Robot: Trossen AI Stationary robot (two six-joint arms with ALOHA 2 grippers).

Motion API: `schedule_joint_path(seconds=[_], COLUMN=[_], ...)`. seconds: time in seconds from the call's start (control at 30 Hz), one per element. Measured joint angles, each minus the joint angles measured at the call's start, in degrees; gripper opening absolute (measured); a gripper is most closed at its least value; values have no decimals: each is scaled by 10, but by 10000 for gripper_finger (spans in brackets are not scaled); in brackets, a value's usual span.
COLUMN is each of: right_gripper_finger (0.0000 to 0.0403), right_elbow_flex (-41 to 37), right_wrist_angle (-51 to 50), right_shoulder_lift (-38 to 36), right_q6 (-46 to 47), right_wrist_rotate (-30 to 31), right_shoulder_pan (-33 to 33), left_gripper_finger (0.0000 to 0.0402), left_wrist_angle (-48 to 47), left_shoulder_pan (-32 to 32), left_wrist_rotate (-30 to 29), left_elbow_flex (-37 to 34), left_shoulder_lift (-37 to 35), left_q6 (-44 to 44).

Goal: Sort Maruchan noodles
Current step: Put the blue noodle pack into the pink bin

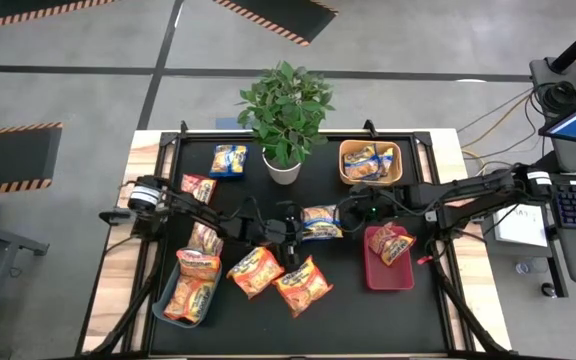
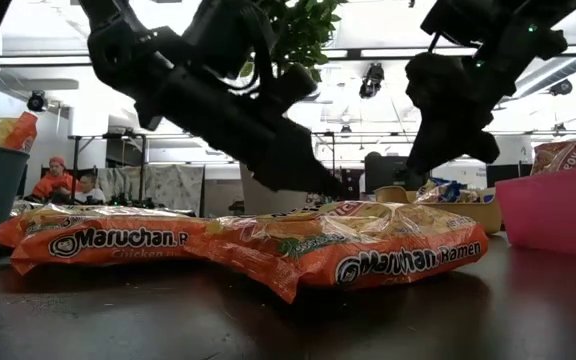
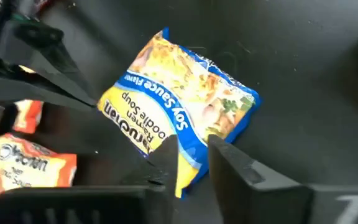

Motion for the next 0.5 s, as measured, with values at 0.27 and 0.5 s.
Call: schedule_joint_path(seconds=[0.27, 0.5], right_gripper_finger=[179, 253], right_elbow_flex=[0, 0], right_wrist_angle=[1, 14], right_shoulder_lift=[19, 51], right_q6=[27, 56], right_wrist_rotate=[-8, -9], right_shoulder_pan=[-18, -23], left_gripper_finger=[0, 0], left_wrist_angle=[-1, -37], left_shoulder_pan=[5, 13], left_wrist_rotate=[3, 3], left_elbow_flex=[-1, -1], left_shoulder_lift=[27, 31], left_q6=[-12, -37])
